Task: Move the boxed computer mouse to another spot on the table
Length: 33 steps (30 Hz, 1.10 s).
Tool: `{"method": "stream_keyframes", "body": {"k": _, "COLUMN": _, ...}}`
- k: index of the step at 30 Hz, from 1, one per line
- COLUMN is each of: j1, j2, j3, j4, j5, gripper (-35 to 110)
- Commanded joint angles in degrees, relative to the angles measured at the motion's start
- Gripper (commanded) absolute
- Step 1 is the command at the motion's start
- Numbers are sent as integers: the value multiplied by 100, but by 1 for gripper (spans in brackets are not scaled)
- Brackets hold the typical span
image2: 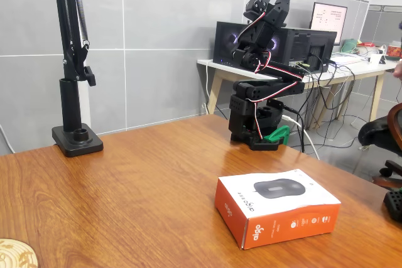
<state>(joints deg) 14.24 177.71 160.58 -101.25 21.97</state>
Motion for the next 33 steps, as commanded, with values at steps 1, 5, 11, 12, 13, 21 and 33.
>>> {"method": "stream_keyframes", "body": {"k": 1, "j1": 26, "j2": 26, "j3": -9, "j4": -9, "j5": 35, "gripper": 0}}
{"method": "stream_keyframes", "body": {"k": 5, "j1": 26, "j2": 26, "j3": -9, "j4": -9, "j5": 35, "gripper": 0}}
{"method": "stream_keyframes", "body": {"k": 11, "j1": 26, "j2": 26, "j3": -9, "j4": -9, "j5": 35, "gripper": 0}}
{"method": "stream_keyframes", "body": {"k": 12, "j1": 26, "j2": 26, "j3": -9, "j4": -9, "j5": 35, "gripper": 0}}
{"method": "stream_keyframes", "body": {"k": 13, "j1": 26, "j2": 26, "j3": -9, "j4": -9, "j5": 35, "gripper": 0}}
{"method": "stream_keyframes", "body": {"k": 21, "j1": 26, "j2": 26, "j3": -9, "j4": -9, "j5": 35, "gripper": 0}}
{"method": "stream_keyframes", "body": {"k": 33, "j1": 26, "j2": 26, "j3": -9, "j4": -9, "j5": -387, "gripper": 8}}
